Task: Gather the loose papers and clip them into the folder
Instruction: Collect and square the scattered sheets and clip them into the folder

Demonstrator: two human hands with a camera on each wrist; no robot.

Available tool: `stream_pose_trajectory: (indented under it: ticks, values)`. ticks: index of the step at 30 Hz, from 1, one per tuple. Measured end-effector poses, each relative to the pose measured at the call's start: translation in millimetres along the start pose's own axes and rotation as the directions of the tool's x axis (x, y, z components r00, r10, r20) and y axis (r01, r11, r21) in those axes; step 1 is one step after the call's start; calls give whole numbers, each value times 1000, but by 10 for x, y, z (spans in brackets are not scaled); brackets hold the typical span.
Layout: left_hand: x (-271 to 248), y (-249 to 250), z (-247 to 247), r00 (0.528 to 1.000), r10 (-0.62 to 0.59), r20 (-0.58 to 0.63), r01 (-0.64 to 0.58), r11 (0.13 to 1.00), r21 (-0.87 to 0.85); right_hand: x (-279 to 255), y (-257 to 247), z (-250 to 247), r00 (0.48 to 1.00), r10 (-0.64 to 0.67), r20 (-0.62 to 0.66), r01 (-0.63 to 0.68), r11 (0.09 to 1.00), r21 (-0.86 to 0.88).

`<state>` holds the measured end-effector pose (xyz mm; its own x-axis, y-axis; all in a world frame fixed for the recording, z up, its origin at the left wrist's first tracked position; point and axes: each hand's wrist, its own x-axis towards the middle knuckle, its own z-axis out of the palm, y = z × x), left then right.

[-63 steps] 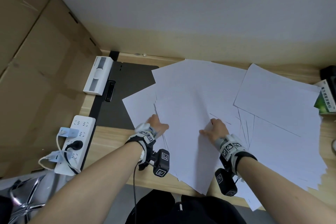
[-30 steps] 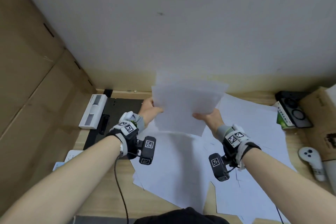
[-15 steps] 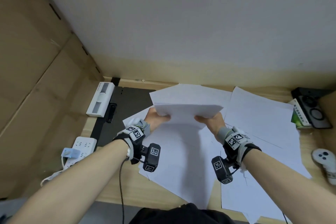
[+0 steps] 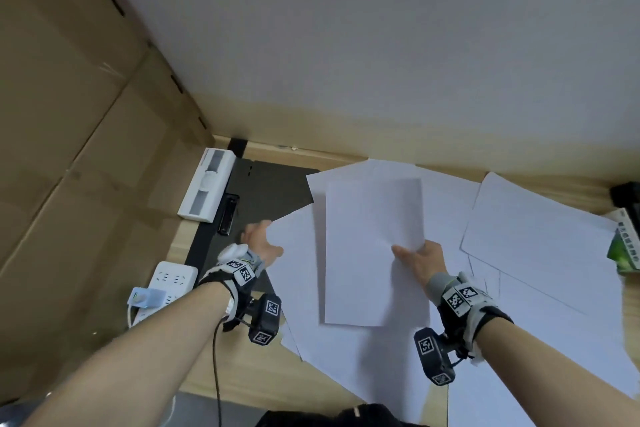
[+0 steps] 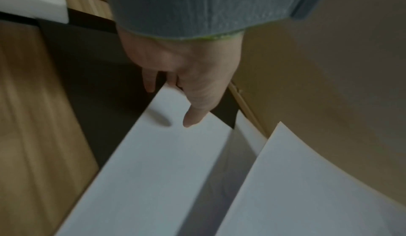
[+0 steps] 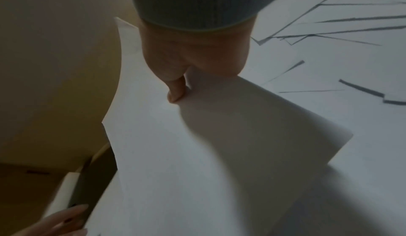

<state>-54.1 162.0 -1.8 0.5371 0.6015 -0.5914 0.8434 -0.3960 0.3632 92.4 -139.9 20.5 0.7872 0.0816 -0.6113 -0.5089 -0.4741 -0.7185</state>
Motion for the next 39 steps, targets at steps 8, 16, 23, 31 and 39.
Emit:
stream_pose_trajectory:
  ticks: [8,16,23,31,39]
  values:
    - [-64,324,454,986,166,14,-167,976,142,75,220,55,994,96,-55,-95,995,22]
    - [-355,631,915,888,407,215,-444,881,165,42,417,-220,981,126,-148,-120,992,44]
    - [-93,365,696,961,253,-109,-203,917,343,-94,504,-162,978,140,-152,-125,987,101]
    - [23,533,746,994,50,-94,-15,940,341,-365,654,13,984,142,-109,-129,985,117]
    - [-221,805,370,997,67,49,-77,971,224,-347,550,-71,989,115,-90,-107,990,92]
